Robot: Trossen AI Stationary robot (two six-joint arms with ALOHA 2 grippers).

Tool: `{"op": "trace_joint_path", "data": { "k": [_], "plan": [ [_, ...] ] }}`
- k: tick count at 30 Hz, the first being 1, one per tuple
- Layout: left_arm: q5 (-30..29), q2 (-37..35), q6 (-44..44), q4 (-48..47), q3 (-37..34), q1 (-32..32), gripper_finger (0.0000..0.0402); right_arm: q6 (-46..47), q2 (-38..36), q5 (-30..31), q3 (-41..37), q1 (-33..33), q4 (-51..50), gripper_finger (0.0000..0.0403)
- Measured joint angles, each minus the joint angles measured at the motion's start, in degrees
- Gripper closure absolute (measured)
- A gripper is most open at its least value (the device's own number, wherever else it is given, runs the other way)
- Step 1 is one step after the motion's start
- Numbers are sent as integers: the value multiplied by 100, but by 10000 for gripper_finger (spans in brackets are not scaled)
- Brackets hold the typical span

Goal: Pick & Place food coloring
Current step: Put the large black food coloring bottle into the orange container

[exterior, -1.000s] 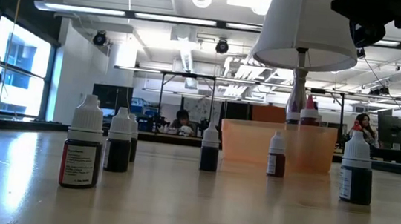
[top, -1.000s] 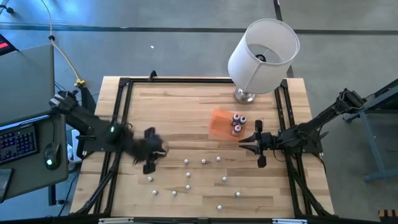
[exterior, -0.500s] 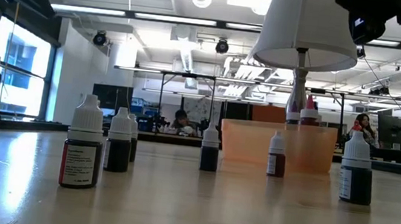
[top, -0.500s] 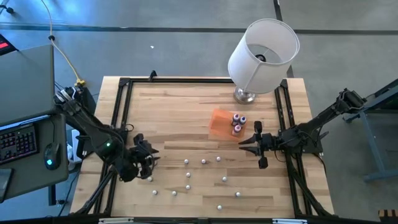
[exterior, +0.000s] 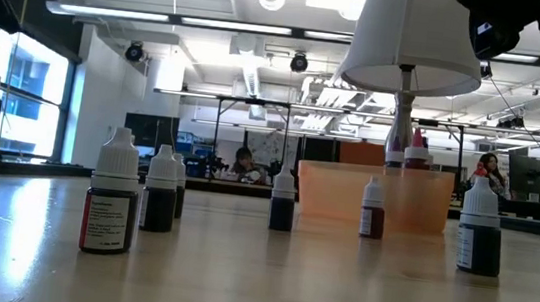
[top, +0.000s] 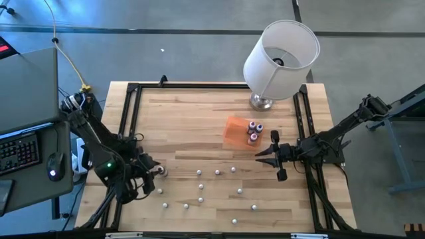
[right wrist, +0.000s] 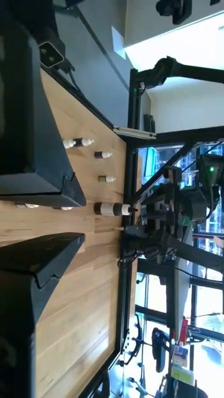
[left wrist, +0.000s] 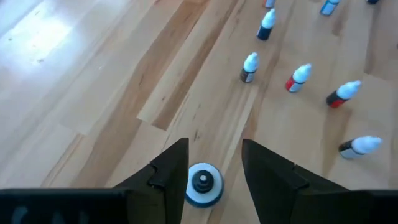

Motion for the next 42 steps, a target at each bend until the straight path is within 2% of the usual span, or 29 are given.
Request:
{"op": "trace_joint_path", "data": {
  "k": [13, 23, 26, 35, 42],
  "plan": [
    [-234, 901, -646, -239, -2, -202, 254, 15, 0, 0, 0, -2, -72, 332],
    [-281, 1178, -1262, -380, -2, -201, 256, 7, -1, 0, -2, -2, -72, 332],
    [-281, 1183, -1279, -374, -2, -201, 270, 2, -2, 0, -2, -1, -73, 332],
    [103, 1175, -1812, -398, 9, -199, 359, 0, -2, 0, -1, 0, -74, 332],
    [-230, 1183, -1710, -381, -5, -199, 363, 0, -1, 0, -2, -1, -74, 332]
  ]
}}
